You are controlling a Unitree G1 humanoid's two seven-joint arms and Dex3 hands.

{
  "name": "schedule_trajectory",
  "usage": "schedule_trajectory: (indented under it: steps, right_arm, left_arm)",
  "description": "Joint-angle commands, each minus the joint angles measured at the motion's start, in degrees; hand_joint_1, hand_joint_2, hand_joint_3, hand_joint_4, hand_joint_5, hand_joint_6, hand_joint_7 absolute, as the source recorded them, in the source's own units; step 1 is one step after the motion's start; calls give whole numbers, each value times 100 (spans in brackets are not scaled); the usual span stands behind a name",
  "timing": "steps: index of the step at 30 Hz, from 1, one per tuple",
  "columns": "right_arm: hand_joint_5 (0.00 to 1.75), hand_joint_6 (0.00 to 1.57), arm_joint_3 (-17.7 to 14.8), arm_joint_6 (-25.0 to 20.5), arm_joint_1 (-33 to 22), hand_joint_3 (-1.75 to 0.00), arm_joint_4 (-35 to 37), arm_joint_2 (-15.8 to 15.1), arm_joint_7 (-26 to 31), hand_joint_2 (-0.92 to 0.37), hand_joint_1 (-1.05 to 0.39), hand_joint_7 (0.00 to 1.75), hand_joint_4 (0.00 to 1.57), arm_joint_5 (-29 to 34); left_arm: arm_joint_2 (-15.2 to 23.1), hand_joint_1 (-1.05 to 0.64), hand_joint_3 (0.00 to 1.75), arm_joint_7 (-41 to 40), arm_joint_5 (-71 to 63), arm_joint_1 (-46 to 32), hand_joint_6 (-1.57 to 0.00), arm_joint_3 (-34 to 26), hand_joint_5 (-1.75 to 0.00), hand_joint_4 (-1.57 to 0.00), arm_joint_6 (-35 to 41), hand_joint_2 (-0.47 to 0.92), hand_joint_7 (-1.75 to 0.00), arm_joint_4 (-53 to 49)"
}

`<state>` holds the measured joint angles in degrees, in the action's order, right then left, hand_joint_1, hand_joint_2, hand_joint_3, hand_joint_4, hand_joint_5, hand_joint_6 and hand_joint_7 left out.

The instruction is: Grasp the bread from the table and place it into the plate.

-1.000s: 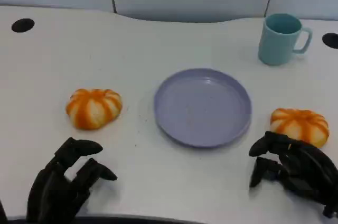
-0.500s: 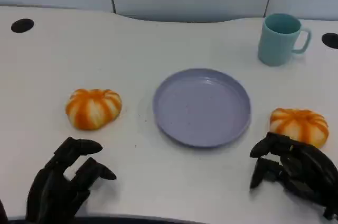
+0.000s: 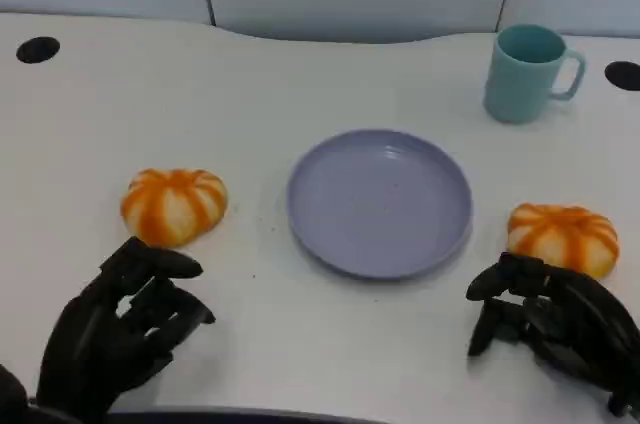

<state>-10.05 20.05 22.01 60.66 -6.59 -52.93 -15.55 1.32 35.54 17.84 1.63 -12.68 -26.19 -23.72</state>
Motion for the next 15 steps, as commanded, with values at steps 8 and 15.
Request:
schedule_trajectory:
  steps: [8,15]
  right_arm:
    - [140,75,98,-49,-253,-5,98,101,134,-92,-53,89,64,127]
    - [137,77,140,-25,-232,-4,110,155,164,-92,-53,87,67,109]
  left_arm:
    - [1089,-53,6,-2170,-3350,-65,-38,252,-133,-23,-1057,92,-84,1617]
    - [2008,-65,10,-3111,-5800,380,-38,402,-96,-19,-338,92,-44,2622]
